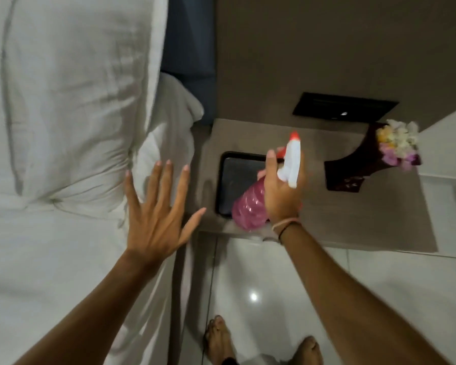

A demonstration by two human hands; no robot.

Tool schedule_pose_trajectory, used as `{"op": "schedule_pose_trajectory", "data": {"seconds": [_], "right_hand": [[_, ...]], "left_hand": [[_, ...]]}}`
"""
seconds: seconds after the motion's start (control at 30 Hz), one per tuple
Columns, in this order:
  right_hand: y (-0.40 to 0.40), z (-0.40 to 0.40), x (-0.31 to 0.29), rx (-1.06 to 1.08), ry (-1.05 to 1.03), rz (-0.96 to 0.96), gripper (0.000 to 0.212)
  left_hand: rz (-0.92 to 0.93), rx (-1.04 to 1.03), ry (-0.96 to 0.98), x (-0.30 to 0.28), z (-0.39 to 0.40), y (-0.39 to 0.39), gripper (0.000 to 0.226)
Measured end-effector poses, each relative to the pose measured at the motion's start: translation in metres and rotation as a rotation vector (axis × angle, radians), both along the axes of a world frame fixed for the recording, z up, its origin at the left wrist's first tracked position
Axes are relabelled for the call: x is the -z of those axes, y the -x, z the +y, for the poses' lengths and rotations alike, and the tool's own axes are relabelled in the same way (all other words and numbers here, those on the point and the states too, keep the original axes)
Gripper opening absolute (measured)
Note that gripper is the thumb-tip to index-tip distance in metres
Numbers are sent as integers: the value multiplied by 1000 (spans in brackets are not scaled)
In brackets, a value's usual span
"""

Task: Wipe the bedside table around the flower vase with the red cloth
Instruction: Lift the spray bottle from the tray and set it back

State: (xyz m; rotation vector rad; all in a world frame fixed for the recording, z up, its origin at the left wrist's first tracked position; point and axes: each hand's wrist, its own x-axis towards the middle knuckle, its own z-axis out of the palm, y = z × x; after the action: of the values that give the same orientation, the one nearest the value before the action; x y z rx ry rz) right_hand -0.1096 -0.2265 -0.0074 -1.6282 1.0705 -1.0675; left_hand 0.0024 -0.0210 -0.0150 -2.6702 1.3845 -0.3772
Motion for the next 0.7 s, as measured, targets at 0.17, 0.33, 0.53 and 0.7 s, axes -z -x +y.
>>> {"op": "schedule_pose_trajectory", "data": {"seconds": [0.17,0.33,0.53,0.7], "right_hand": [[114,14,39,170,-138,126,35],[201,-11,68,268,-191,293,40],[227,-48,69,247,-162,381,25],[231,-62,82,244,-291,482,40]], "left_hand": [[68,44,-17,18,-34,60,88],[125,78,-82,36,-73,122,89],[191,89,-146,38,-97,160,88],[192,77,-142,40,-104,169,90]]}}
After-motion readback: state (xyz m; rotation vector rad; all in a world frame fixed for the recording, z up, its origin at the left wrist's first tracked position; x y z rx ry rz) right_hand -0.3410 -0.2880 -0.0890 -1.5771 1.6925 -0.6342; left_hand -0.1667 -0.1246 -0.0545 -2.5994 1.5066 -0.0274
